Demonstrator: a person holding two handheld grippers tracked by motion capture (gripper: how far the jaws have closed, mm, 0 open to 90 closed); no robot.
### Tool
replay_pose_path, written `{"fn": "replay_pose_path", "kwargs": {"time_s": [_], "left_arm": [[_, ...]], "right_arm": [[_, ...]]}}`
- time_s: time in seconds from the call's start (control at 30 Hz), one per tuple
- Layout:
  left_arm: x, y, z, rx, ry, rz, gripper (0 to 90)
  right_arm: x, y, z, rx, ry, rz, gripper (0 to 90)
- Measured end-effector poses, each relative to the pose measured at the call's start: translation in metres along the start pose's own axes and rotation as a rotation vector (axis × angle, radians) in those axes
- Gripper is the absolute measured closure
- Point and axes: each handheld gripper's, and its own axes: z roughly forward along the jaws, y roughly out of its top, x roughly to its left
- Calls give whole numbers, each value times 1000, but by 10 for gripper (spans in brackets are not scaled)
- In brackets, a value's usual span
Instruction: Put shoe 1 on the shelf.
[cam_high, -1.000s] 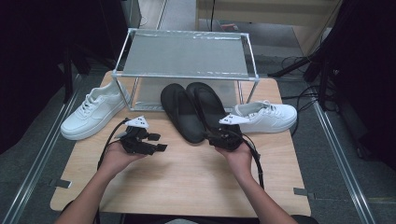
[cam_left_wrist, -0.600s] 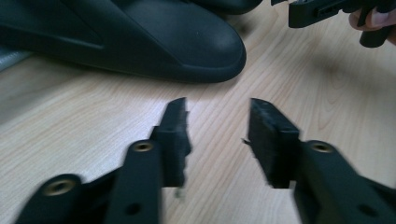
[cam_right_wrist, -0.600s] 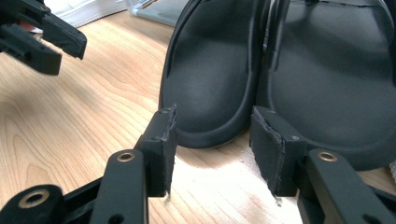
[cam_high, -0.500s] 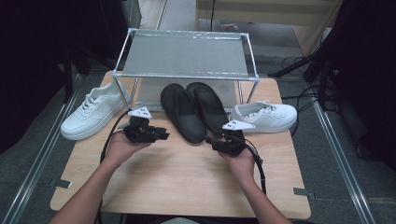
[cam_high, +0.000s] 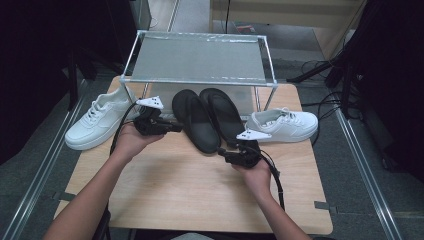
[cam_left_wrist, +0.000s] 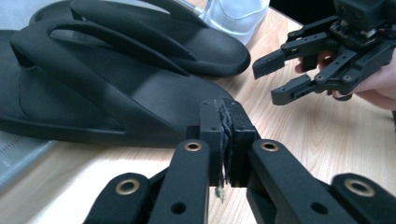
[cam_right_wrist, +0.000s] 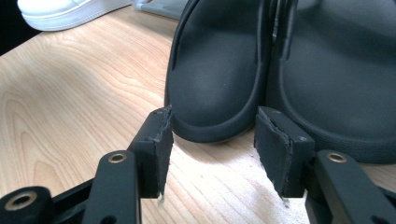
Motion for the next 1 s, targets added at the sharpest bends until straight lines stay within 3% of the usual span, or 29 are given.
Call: {"fn": "replay_pose_path", "kwargs": {"time_s": [0.27, 0.6, 0.77, 1.0], "left_arm": [[11, 34, -13, -13, 14, 17, 900], [27, 79, -23, 13, 65, 82, 900], [38, 104, -26, 32, 96, 93, 900], [50, 130, -24, 45, 140, 103, 900]], "right_arm": [[0, -1, 3, 21, 1, -3, 489], [1, -2, 6, 38, 13, -7, 505], [0, -3, 7, 48, 10, -12, 528], [-5, -5, 10, 67, 20, 6, 662]]}}
